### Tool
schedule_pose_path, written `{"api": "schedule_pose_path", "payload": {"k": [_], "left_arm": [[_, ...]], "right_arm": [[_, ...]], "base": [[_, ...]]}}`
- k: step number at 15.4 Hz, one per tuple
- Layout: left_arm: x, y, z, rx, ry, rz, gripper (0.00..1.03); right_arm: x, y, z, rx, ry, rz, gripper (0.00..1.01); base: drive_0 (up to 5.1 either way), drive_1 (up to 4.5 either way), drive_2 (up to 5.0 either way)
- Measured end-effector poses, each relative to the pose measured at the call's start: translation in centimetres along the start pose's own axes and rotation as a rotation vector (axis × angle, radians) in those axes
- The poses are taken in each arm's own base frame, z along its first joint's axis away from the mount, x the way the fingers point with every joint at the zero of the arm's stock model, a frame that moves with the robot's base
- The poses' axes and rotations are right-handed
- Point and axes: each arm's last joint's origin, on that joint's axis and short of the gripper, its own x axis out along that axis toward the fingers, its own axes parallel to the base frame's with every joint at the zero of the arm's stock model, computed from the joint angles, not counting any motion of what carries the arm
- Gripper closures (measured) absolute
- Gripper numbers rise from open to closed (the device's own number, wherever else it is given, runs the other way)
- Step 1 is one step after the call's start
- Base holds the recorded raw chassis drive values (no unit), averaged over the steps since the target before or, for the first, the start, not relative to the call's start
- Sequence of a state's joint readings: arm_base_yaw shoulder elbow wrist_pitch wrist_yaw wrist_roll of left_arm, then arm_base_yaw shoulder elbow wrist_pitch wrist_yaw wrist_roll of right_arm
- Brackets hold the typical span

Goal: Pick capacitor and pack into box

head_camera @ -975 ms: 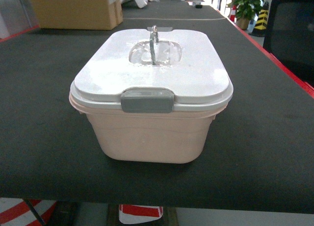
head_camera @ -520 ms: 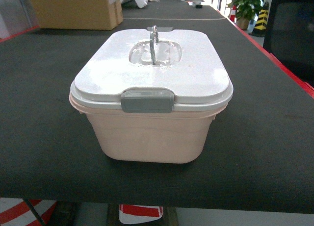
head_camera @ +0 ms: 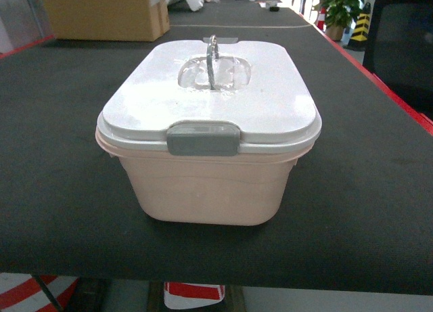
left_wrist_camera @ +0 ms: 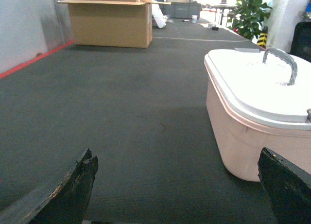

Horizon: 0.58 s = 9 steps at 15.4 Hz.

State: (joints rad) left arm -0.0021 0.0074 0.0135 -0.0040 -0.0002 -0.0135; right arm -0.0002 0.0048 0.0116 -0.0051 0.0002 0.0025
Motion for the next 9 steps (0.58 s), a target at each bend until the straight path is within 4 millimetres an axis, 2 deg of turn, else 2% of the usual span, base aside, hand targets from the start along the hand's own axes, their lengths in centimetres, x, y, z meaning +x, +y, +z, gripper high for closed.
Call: {"api": "schedule_pose_path", "payload": {"k": [9], "left_arm": [[0.00,0.00,0.00,0.000,0.000,0.000,0.05]], "right_arm": [[0.00,0.00,0.00,0.000,0.000,0.000,0.03]], "base": [[0.0,0.00,0.0]]}}
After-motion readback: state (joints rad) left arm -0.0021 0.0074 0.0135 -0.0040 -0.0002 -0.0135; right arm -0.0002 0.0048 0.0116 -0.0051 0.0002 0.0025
